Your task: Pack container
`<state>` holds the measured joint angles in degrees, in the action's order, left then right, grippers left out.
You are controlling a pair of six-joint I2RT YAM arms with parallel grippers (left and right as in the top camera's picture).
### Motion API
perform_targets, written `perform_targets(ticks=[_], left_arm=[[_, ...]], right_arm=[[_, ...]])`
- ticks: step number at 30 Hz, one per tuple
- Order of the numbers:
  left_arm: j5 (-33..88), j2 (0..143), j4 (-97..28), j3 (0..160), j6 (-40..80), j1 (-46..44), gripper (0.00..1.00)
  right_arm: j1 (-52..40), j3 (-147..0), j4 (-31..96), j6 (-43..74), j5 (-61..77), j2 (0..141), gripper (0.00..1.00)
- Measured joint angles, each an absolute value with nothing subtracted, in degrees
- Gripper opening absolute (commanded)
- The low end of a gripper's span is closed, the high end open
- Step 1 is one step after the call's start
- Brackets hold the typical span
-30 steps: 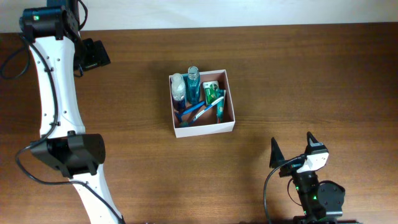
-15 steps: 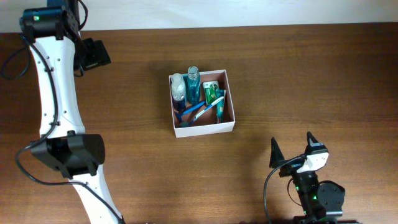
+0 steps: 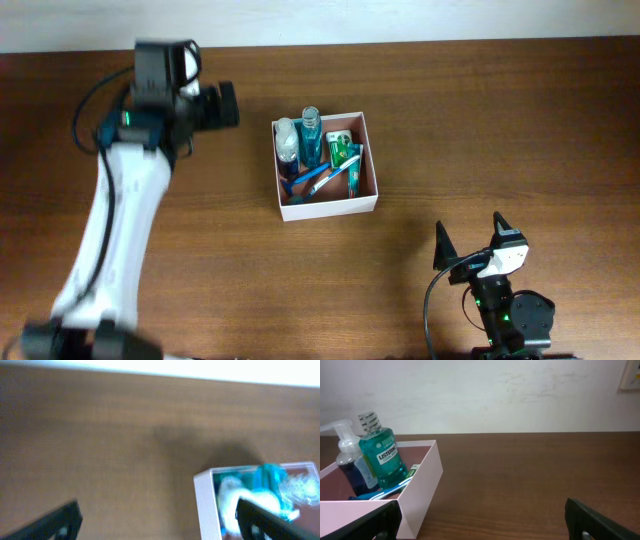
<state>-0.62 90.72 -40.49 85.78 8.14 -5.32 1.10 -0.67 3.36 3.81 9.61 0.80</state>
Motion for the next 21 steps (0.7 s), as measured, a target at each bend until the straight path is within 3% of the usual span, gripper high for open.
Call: perform_targets(ticks=[11,21], left_arm=[[-0.62,56.64,-11.68,42.57,0.99,-4.36,0.99],[-0.58,33.76,4.89,17.12,0.16,-4.32,0.99]], right_arm=[[1.10,-0.67,3.38,3.81,9.63,0.67,0.99],[1.13,-0.67,3.38,3.84,9.61,0.69,0.99]])
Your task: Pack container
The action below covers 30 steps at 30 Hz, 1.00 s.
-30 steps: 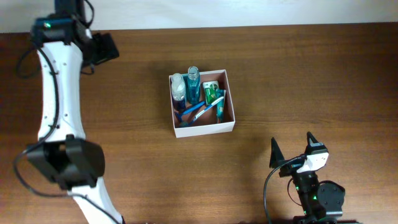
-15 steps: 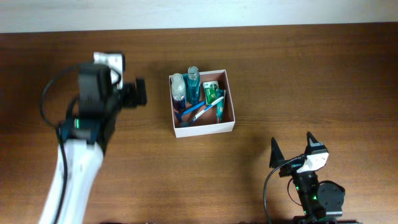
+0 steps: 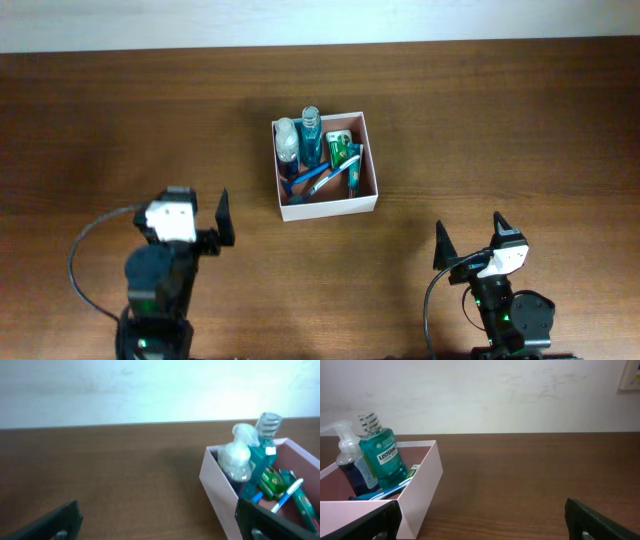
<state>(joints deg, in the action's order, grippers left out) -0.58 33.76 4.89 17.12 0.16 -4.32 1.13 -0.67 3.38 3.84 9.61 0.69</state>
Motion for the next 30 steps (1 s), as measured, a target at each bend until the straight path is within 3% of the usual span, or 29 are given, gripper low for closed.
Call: perform_targets(ticks=[8,30], left_arm=[[-0.54,18.63,15.07,2.74,-0.01,-4.32,0.99],[-0.38,0.86,-4.21,0.56,-0.05,-1.45,0.99]], right_arm=[[1.13,-0.67,3.36,3.79,9.63,0.69,0.99],[1.15,-0.67,3.38,3.81,9.63,0.69,0.99]])
